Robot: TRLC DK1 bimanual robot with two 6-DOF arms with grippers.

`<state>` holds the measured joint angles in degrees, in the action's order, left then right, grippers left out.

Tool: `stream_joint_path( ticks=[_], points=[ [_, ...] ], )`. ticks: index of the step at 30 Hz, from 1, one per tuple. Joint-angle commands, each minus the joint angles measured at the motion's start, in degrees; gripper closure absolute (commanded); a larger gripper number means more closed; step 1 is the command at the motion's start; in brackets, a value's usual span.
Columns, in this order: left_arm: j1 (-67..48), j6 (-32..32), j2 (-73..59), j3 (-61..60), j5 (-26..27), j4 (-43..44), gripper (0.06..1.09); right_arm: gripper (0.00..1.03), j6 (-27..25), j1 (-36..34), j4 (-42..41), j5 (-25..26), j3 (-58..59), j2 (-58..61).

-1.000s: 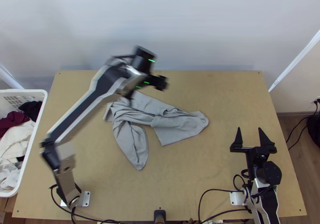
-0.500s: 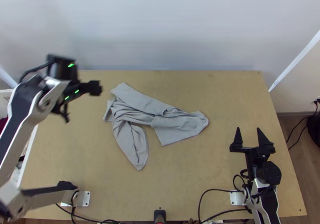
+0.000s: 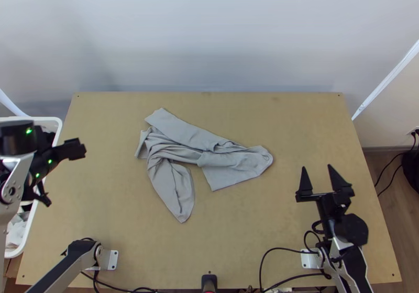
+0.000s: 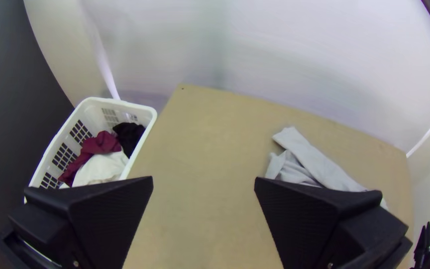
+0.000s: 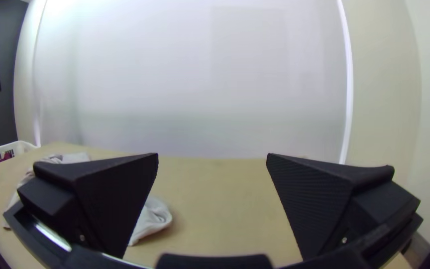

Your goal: Fold the t-shirt

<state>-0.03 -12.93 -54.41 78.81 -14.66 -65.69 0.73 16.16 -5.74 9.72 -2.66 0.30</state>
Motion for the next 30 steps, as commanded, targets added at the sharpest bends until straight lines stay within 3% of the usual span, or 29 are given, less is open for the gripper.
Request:
stream_joint_path(
  ticks=[1, 7, 17, 23, 30],
  points=[
    [3.28, 2.12, 1.59, -3.13, 1.3, -0.49, 0.1, 0.04, -4.07, 3.79, -5.16, -0.14, -5.43, -0.47],
    [5.92, 2.12, 2.82, -6.73, 3.93, 2.23, 0.1, 0.04, -10.14, 12.58, -10.52, -0.14, -14.31, 4.19],
    [6.01, 1.77, 3.0, -9.02, 4.64, 5.22, 0.1, 0.04, -7.06, 13.81, -6.83, 0.39, -42.08, 31.17],
    [6.27, 1.59, 3.17, -8.93, 4.64, 5.13, 0.1, 0.04, 6.91, 15.04, 11.01, 0.48, -48.67, 38.64],
    [7.06, 1.59, 3.79, -9.28, 4.55, 4.69, 0.1, 0.04, 24.58, 21.72, 23.14, -0.05, -43.14, 39.43]
  ],
)
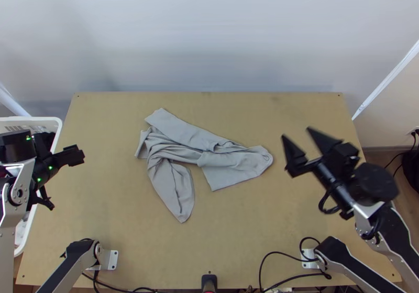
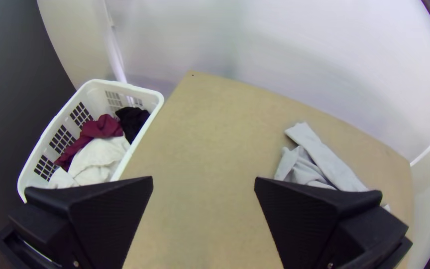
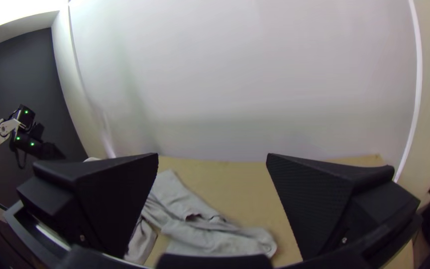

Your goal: Fold the t-shirt

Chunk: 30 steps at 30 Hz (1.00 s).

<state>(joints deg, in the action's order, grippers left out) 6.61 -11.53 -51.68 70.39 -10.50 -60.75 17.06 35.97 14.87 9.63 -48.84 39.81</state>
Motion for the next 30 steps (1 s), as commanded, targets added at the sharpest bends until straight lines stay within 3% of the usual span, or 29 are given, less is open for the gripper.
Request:
stream_joint_path(
  ticks=[1, 9, 15, 18, 30],
  points=[
    [0.42, 0.19, 1.14, -0.87, 0.39, -0.24, 0.1, 0.04, 10.63, 2.35, 3.76, -0.58, 4.45, 0.0],
    [0.51, 0.19, 1.14, -1.4, 0.48, -0.16, 0.1, 0.04, 21.79, 1.48, 6.4, -10.24, 12.89, 3.08],
    [0.51, 0.1, 1.58, -1.66, 0.48, -0.07, 0.1, 0.05, 23.81, -1.51, 5.17, -15.17, 14.74, 12.66],
    [0.6, 0.1, 2.11, -1.92, 0.48, -0.24, 0.1, 0.05, 24.07, -4.68, 3.93, -20.17, 14.12, 19.51],
    [1.21, 0.28, 3.69, -2.45, 0.39, -0.77, 0.1, 0.1, 24.78, -6.87, -3.8, -21.05, 12.01, 33.14]
  ],
)
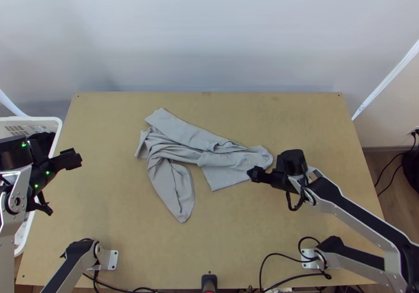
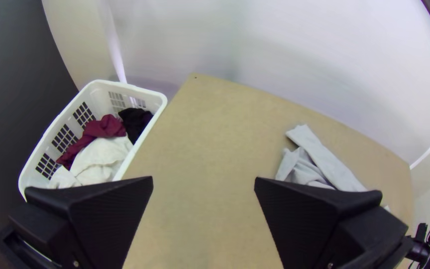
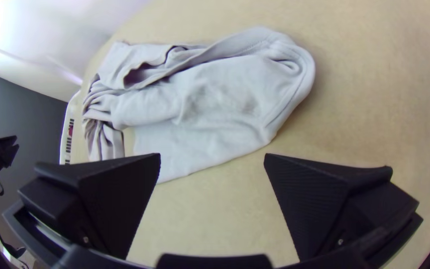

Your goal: Fold the t-shirt

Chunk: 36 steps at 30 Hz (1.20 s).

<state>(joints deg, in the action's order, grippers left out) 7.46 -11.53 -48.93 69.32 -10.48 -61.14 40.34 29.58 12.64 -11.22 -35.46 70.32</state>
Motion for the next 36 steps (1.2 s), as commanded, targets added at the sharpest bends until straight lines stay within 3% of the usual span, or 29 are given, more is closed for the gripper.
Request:
stream_joint_path(
  ticks=[1, 16, 19, 21, 24, 26, 28, 36],
  points=[
    [0.45, 0.28, 0.94, -1.47, 0.37, -0.38, 0.1, 0.1, 1.5, -1.02, -1.83, -0.2, -1.71, 3.77],
    [0.97, 0.72, 0.5, -1.56, 0.37, 0.06, 0.1, 0.11, 1.15, -3.39, -5.09, 0.06, -3.3, 11.68],
    [0.97, 0.81, 0.06, -1.12, 0.37, 0.06, 0.1, 0.22, 1.15, -3.39, -5.17, 0.06, -3.82, 13.44],
    [0.97, 0.89, -0.12, -0.76, 0.37, 0.15, 0.1, 0.36, 1.24, -3.39, -6.14, 0.15, -4.0, 14.23],
    [0.97, 1.07, -0.2, -0.41, 0.37, 0.06, 0.1, 0.84, 1.24, -3.83, -8.25, 1.56, -3.47, 13.96],
    [0.97, 1.16, -0.29, -0.33, 0.37, 0.06, 0.1, 0.85, 0.88, -3.83, -8.51, 1.56, -3.56, 14.14],
    [1.06, 1.42, -0.29, -0.5, 0.37, 0.06, 0.1, 1.0, 1.06, -4.45, -8.51, 1.56, -3.82, 14.84],
    [1.24, 1.42, -1.0, -1.73, 0.46, 1.38, 0.1, 1.0, -1.05, -4.97, -8.51, 1.56, -2.15, 11.85]
  ],
)
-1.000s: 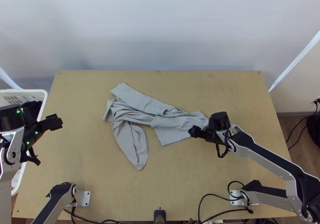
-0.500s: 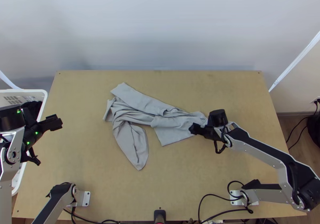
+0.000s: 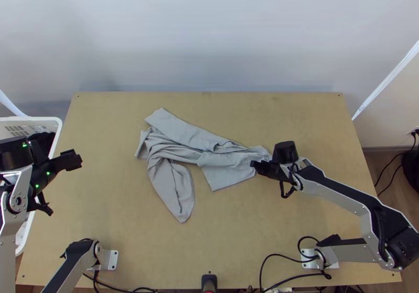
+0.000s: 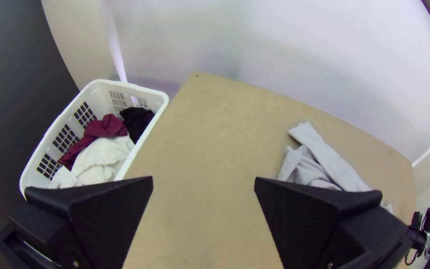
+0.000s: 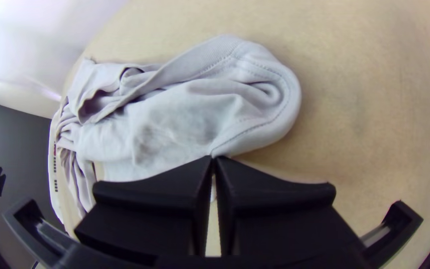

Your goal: Fold the t-shirt

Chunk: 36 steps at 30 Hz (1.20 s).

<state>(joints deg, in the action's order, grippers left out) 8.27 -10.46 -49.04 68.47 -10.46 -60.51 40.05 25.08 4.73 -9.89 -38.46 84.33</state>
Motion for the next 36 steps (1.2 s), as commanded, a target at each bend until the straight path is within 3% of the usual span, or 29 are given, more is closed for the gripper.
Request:
stream_joint_path(
  ticks=[1, 14, 24, 32, 36],
  points=[
    [0.16, 0.44, -1.41, -1.14, 0.44, 0.83, 0.1, 1.0, -1.12, -0.56, -0.6, 0.22, 1.19, -3.39],
    [-10.56, -0.09, -16.44, -1.14, 4.31, 11.82, 0.1, 1.0, -1.73, -3.99, -0.51, 1.28, 5.76, -17.54],
    [-30.6, -4.31, -30.5, -2.99, 4.92, 13.14, 0.11, 1.0, -1.47, -6.98, -0.43, 3.56, 3.92, -21.84],
    [-42.81, -10.99, -33.14, -1.93, 6.33, -3.74, 0.16, 1.0, -1.56, -6.45, -0.34, 4.7, 2.69, -20.7],
    [-47.3, -11.87, -32.26, -3.16, 12.13, -8.66, 0.16, 1.0, -1.47, -5.92, -0.34, 5.5, 2.25, -19.65]
  ],
)
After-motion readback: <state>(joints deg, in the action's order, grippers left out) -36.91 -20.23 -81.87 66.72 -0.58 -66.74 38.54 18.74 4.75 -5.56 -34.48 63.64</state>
